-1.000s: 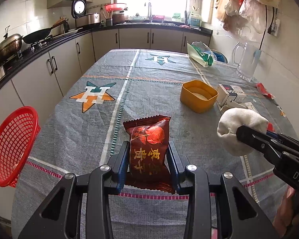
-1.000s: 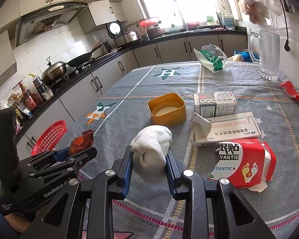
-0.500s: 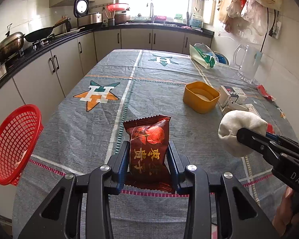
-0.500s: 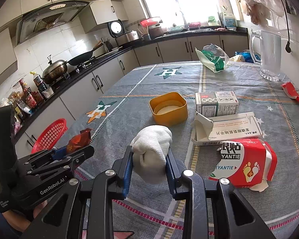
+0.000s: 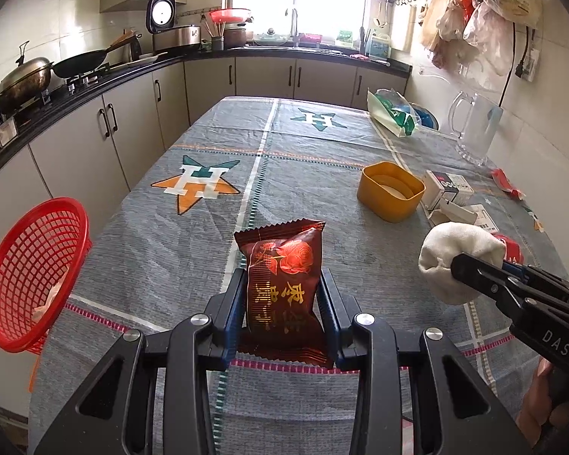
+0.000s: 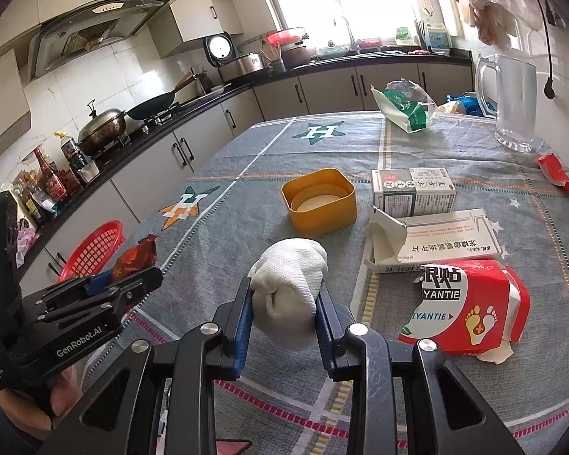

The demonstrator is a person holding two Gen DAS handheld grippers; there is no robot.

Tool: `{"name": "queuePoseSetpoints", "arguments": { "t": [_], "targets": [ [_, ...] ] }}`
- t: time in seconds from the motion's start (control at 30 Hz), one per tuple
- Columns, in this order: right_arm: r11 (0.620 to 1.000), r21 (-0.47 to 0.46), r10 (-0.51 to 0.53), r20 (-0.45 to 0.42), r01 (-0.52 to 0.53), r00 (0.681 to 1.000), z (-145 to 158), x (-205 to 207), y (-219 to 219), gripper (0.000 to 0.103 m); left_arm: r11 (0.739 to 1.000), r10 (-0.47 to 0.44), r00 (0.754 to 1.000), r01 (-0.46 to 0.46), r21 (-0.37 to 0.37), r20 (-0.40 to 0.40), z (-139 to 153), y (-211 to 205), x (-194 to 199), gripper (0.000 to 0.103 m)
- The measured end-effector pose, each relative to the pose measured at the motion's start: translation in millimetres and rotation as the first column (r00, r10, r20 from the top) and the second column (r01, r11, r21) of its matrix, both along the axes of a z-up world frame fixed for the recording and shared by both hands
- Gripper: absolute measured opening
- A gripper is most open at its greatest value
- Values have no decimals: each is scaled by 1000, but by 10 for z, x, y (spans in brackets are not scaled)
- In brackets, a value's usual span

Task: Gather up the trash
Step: 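Carry packet and cloth to the red basket and release both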

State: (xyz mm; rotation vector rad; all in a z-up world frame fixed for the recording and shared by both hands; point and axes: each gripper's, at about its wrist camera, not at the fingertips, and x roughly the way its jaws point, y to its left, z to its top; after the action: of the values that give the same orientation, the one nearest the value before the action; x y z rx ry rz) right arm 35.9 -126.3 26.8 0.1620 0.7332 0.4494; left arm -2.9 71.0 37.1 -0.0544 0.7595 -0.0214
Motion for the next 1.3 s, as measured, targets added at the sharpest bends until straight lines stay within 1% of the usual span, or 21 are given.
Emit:
{"name": "queuePoseSetpoints", "arguments": {
  "t": [0.17,0.3,0.4,0.47,0.6,0.7,0.8,1.0,1.17,1.3],
  "targets": [
    [1000,-7,-1,-5,1,1000,-15,31,14,33,1000,11,1000,-10,-20,15,67,96,-44,35],
    [1000,30,1,-30,0,1000,-16,72,-1,33,999,29,999,-28,-38,33,146,235,-108,35],
    [997,74,33,-65,-28,997,-1,75,49,33,997,56,997,-53,-58,50,216,408,-175,35],
    [997,66,50,-60,-46,997,52,31,151,33,995,77,995,-73,-70,58,256,533,-206,35],
    [991,78,114,-52,-110,992,204,-42,417,33,988,131,988,-123,-94,82,344,847,-286,35],
    [985,78,158,-51,-154,986,292,-51,640,33,981,175,980,-164,-107,98,406,1100,-348,35],
    [977,84,203,-61,-197,977,366,-12,882,33,968,234,966,-221,-116,113,455,1402,-427,35],
    [953,108,291,-79,-282,953,484,36,1402,33,936,344,931,-330,-124,119,487,2008,-549,35],
    [934,92,353,-75,-346,933,556,56,1868,33,910,410,904,-396,-126,120,477,2417,-642,35],
    [921,102,386,-97,-377,917,562,132,2165,33,895,439,893,-424,-136,105,420,2645,-667,35]
  ]
}}
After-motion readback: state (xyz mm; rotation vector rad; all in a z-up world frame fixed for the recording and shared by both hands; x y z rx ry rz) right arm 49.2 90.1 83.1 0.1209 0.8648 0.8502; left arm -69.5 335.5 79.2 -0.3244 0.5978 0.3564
